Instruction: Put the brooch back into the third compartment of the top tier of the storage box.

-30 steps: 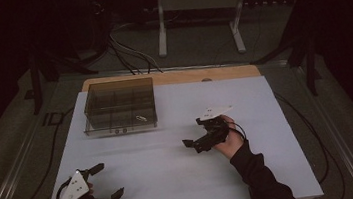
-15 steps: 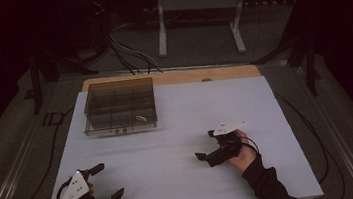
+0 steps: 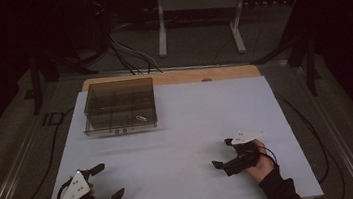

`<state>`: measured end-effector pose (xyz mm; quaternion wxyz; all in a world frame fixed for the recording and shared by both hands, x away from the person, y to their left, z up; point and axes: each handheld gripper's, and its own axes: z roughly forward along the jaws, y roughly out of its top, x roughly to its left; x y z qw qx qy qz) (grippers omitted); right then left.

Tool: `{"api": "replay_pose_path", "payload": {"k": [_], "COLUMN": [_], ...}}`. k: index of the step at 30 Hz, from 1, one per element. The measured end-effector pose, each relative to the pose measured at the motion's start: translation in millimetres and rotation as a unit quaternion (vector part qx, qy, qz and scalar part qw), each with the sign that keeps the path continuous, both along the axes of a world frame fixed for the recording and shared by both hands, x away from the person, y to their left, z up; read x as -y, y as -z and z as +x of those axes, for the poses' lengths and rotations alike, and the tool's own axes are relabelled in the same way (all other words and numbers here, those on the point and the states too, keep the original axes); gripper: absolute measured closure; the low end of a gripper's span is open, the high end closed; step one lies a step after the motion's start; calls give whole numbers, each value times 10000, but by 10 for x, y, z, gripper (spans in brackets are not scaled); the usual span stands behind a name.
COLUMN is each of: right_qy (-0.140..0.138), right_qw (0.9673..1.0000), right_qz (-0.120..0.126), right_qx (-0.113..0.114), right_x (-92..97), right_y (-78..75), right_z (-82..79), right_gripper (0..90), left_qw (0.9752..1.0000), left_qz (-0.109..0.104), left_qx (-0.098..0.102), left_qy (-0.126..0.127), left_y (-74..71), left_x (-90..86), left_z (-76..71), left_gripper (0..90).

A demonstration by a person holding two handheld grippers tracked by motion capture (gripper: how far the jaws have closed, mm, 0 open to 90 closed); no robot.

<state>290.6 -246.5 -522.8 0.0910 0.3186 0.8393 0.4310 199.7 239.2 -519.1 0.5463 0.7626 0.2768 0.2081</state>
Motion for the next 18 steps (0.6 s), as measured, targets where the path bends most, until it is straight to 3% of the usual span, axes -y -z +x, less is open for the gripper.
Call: {"api": "replay_pose_path", "payload": {"k": [18], "right_qy": [511], "right_qw": [9987], "right_qz": [-29], "right_qx": [-72], "right_x": [533], "right_y": [85], "right_z": [-276], "right_gripper": [0], "left_qw": [10000], "left_qz": [-2], "left_qx": [-3], "left_qy": [-8], "left_y": [1], "left_x": [-4], "left_z": [1], "left_gripper": [6]}}
